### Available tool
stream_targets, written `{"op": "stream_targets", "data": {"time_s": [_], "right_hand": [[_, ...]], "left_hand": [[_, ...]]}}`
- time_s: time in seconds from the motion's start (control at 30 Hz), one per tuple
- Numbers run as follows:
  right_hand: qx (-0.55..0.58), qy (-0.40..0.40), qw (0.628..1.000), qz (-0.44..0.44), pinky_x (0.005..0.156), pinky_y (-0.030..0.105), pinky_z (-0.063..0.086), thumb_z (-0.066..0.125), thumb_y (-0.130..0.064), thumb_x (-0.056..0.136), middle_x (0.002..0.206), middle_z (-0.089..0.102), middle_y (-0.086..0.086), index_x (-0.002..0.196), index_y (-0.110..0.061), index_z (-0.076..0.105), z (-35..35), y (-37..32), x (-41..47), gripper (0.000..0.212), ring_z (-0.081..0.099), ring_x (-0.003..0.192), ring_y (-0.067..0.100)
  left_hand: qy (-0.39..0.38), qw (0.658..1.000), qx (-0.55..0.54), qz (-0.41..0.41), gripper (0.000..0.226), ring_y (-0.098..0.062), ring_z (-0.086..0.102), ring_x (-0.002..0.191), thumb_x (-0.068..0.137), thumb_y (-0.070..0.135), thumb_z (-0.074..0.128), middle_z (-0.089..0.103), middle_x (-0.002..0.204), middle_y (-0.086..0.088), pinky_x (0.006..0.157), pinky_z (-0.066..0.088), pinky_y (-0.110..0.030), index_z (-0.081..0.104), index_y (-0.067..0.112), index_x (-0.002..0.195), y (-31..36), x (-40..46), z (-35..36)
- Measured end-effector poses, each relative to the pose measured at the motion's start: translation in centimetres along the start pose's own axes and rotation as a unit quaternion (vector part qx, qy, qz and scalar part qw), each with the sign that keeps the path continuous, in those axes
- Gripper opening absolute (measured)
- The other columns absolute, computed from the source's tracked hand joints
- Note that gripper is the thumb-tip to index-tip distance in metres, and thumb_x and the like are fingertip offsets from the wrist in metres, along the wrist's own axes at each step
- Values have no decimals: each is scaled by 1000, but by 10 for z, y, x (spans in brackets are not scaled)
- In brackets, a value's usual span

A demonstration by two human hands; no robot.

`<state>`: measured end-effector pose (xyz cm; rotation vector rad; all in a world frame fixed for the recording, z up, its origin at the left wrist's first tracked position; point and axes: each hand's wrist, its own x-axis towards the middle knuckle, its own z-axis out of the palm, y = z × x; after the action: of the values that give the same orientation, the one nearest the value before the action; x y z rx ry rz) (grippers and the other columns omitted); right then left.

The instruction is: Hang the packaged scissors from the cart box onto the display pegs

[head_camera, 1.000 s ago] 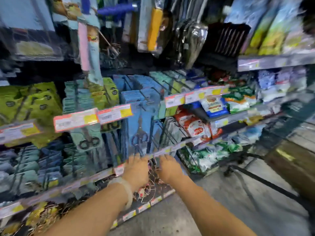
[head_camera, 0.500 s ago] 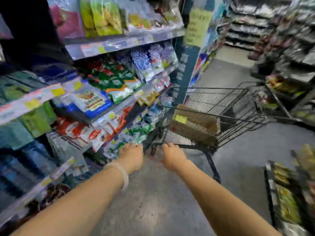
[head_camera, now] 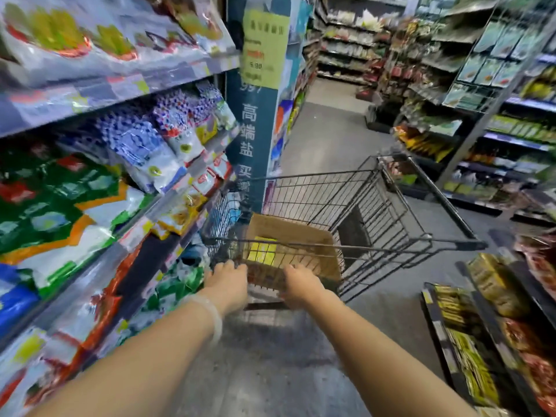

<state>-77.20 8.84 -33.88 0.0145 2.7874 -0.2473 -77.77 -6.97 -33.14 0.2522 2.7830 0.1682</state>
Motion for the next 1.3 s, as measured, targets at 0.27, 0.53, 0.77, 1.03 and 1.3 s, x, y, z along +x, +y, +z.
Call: {"op": "stream_targets", "data": {"time_s": [0.27, 0.53, 0.77, 1.03, 1.3], "right_hand": [[19, -6, 1000, 1, 100, 43, 42, 57, -23, 89, 131, 48, 16, 134, -11, 40, -44, 7, 139, 49, 45, 122, 35], [56, -75, 995, 26, 100, 40, 44, 55, -31, 90, 133, 49, 15, 134, -10, 41, -25, 46, 282, 51, 48, 121, 33], [102, -215, 968, 74, 98, 35, 43, 55, -28, 91, 135, 52, 12, 131, -9, 42, 27, 82, 393, 46, 50, 123, 30], [207, -270, 932, 123, 97, 24, 38, 54, -27, 91, 138, 49, 3, 134, -14, 42, 109, 105, 481, 46, 50, 125, 20], [268, -245, 903, 232, 91, 36, 50, 74, -44, 71, 124, 59, 8, 122, -14, 45, 176, 110, 516, 67, 59, 113, 27]], "left_hand": [[-21, 1000, -9, -7, 53, -33, 35, 131, 89, 27, 56, 38, 141, -13, 106, 35, -42, 37, 13, 136, -13, 138, -46], [-64, 997, -22, -25, 50, -32, 34, 133, 91, 27, 52, 35, 144, -11, 108, 35, -42, 37, 15, 136, -15, 262, -32], [-154, 982, -58, -91, 45, -29, 43, 126, 87, 32, 56, 46, 134, -10, 105, 38, -37, 45, 14, 127, -18, 381, 2], [-169, 976, -75, -118, 43, -27, 37, 131, 90, 25, 49, 41, 139, -6, 106, 37, -35, 41, 17, 132, -11, 474, 69], [-172, 970, -87, -148, 62, -23, 26, 139, 90, 36, 52, 26, 152, -3, 115, 26, -34, 26, 23, 144, -27, 494, 103]]}}
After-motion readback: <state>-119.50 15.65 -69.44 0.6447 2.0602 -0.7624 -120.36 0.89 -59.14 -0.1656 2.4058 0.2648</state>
